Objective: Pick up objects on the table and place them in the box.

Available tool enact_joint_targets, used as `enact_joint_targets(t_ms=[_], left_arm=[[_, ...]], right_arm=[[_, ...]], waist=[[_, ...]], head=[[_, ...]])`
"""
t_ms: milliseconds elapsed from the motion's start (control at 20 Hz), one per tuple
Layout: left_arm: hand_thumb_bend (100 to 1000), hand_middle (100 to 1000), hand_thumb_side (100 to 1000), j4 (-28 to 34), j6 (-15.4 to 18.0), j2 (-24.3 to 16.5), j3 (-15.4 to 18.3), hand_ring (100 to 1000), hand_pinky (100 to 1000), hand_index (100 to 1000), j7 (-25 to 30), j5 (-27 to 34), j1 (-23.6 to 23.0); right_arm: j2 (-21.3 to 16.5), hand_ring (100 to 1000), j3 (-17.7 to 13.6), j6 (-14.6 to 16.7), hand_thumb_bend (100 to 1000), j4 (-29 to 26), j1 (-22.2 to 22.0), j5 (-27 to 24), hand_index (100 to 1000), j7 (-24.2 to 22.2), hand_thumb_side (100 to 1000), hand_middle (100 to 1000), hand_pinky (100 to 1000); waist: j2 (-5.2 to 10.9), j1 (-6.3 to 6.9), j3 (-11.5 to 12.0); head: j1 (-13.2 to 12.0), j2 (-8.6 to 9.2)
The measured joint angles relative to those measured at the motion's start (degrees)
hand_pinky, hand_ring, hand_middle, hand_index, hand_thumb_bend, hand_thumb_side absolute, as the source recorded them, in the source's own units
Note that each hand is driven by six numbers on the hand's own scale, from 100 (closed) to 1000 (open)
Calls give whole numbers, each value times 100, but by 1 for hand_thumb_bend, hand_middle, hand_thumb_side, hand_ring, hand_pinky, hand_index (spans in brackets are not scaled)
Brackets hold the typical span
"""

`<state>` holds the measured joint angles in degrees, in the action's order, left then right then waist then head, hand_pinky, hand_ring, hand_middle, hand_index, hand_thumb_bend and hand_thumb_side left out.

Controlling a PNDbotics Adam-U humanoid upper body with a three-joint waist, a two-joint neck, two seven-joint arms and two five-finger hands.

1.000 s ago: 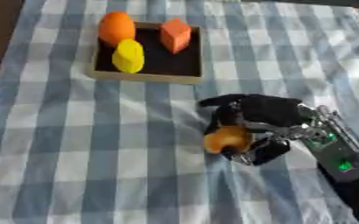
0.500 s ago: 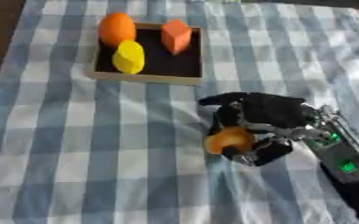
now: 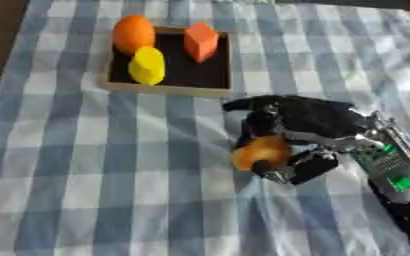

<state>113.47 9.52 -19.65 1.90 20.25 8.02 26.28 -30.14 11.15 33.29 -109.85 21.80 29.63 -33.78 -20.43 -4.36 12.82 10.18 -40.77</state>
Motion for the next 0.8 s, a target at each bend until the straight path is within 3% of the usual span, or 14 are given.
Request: enact_joint_targets(t_ms=[450, 800], left_arm=[[100, 755, 663, 0, -21, 1, 0, 818, 671, 831, -40, 0, -5], [100, 756, 657, 0, -23, 9, -36, 819, 673, 831, -96, 24, -4]], right_arm=[[-243, 1000, -199, -309, 100, 55, 920, -1097, 632, -244, 201, 100, 918], [-280, 1000, -316, -474, 100, 1246, 1926, -1409, 638, -230, 204, 100, 918]], waist=[[15, 0, -11], [105, -2, 177]], head=[[15, -13], [125, -57]])
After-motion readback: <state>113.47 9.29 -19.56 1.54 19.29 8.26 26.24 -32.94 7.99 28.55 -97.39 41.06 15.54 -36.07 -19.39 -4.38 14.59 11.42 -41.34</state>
